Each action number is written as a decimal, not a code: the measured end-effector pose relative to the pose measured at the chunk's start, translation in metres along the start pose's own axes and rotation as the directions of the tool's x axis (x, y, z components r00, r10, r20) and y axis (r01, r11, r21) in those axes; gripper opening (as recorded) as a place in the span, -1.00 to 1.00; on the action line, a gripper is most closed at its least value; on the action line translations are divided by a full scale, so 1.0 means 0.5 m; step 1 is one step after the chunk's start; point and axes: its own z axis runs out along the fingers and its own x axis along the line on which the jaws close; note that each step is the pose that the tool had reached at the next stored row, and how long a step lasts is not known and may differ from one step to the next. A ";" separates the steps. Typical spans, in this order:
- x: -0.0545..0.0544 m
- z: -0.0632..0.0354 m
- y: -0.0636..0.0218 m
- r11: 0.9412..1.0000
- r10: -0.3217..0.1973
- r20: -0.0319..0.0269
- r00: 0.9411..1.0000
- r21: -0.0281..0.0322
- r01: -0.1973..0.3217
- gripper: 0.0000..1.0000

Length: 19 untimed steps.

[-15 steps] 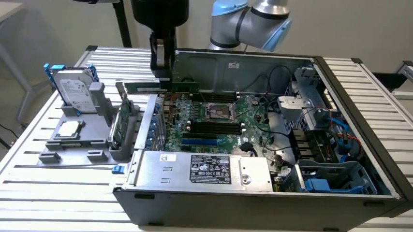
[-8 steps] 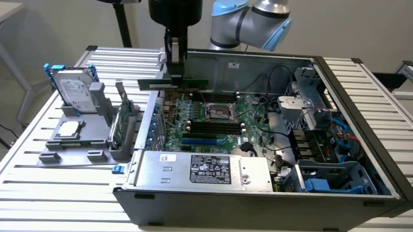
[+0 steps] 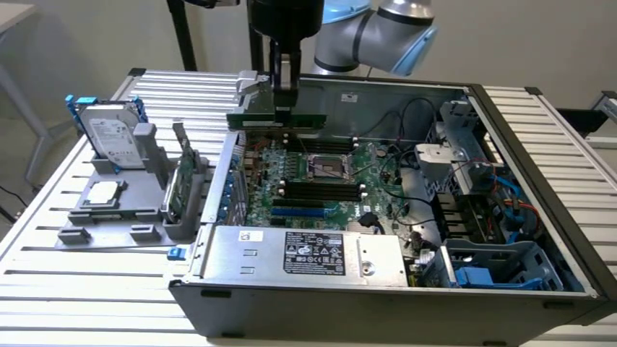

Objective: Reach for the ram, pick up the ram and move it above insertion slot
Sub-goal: 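Pick up the ram and move it above insertion slot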

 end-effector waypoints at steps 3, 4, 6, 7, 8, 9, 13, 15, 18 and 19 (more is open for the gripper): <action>-0.009 0.004 -0.024 1.000 0.000 0.000 1.000 0.000 0.000 -0.74; -0.011 0.004 -0.033 1.000 0.000 0.000 1.000 0.000 0.000 -0.74; -0.014 0.006 -0.051 1.000 0.000 0.000 1.000 -0.001 0.000 -0.74; -0.016 0.007 -0.061 1.000 0.000 0.000 1.000 -0.001 0.000 -0.74; -0.017 0.007 -0.070 1.000 0.000 0.000 1.000 -0.001 0.000 -0.74; -0.019 0.008 -0.079 1.000 0.000 0.000 1.000 -0.001 0.000 -0.74; -0.024 0.011 -0.116 1.000 0.000 0.000 1.000 -0.002 0.000 -0.74; -0.026 0.012 -0.134 1.000 0.000 0.000 1.000 -0.003 0.000 -0.74; -0.030 0.014 -0.162 1.000 0.000 0.000 1.000 -0.003 0.000 -0.74; -0.032 0.014 -0.169 1.000 0.000 0.000 1.000 -0.003 0.000 -0.74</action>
